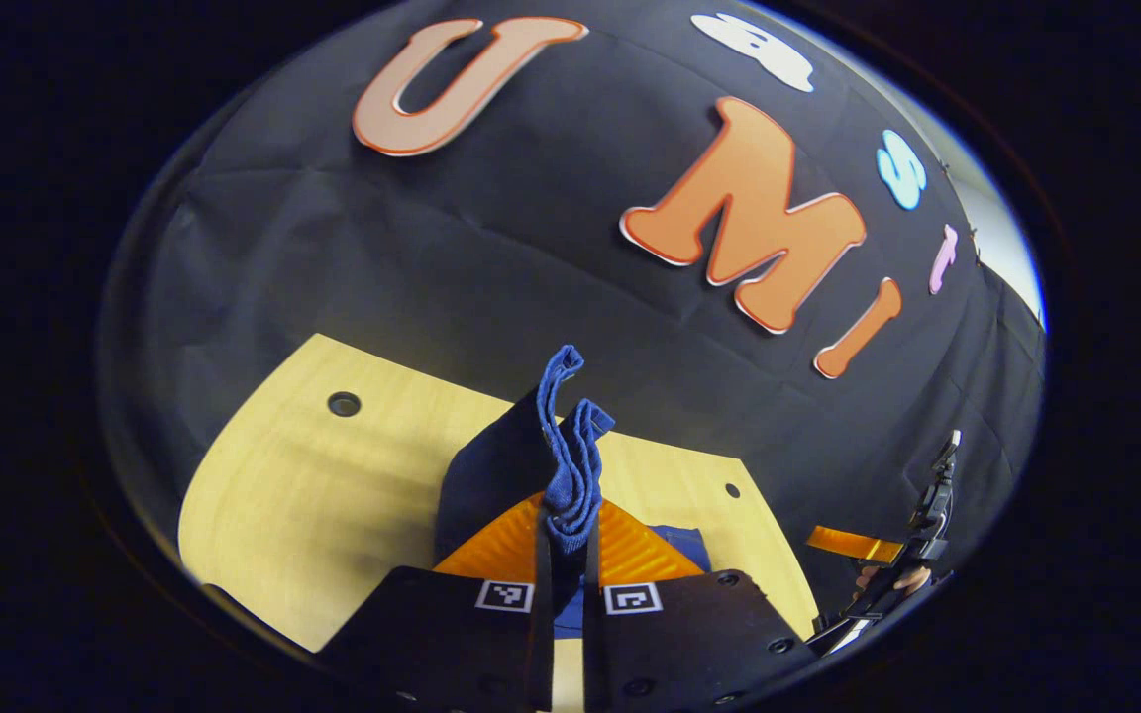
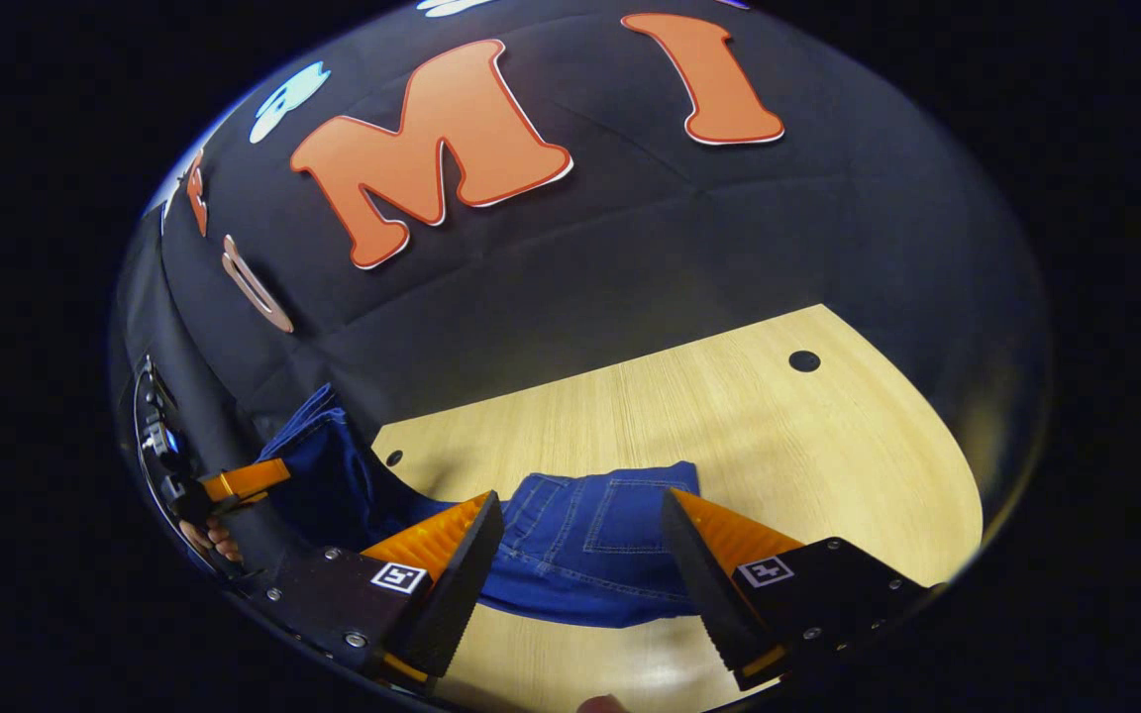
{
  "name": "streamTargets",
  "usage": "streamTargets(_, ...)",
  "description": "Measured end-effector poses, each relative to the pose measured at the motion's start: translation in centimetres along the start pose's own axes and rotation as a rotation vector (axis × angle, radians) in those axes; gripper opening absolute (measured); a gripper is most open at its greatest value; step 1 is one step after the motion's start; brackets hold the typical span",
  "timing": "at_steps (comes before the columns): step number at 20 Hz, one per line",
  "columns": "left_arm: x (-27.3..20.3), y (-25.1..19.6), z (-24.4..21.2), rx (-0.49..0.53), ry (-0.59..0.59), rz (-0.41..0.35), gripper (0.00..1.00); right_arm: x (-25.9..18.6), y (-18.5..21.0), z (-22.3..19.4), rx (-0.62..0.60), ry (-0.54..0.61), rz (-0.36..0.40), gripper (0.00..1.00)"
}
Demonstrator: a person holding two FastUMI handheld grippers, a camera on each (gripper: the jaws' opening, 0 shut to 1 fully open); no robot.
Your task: Grasp the waist and the cuffs of the jeans and fold them to make the two legs overlap; first hold the waist and fold one-third of the jeans toward the cuffs, then hold the cuffs and fold the remaining one-third in the same direction to finish folding.
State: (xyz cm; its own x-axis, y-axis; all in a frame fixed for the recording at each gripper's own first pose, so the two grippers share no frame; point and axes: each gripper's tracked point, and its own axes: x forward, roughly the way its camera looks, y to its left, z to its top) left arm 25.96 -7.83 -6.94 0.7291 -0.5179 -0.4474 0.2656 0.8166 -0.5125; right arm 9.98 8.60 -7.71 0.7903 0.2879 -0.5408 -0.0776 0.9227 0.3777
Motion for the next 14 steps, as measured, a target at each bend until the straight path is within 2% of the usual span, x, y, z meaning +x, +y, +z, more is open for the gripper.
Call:
streamTargets(7,5.8,-8.7,-4.1,0.071,0.087,-0.03,0.12,-0.4,-2.3,0.7,-0.015,-0.027,0.009,0.98)
streamTargets(14,11.6,-13.5,-10.1,0.128,0.213,-0.008,0.12,0.2,-5.1,0.8,-0.045,-0.034,0.002,0.98)
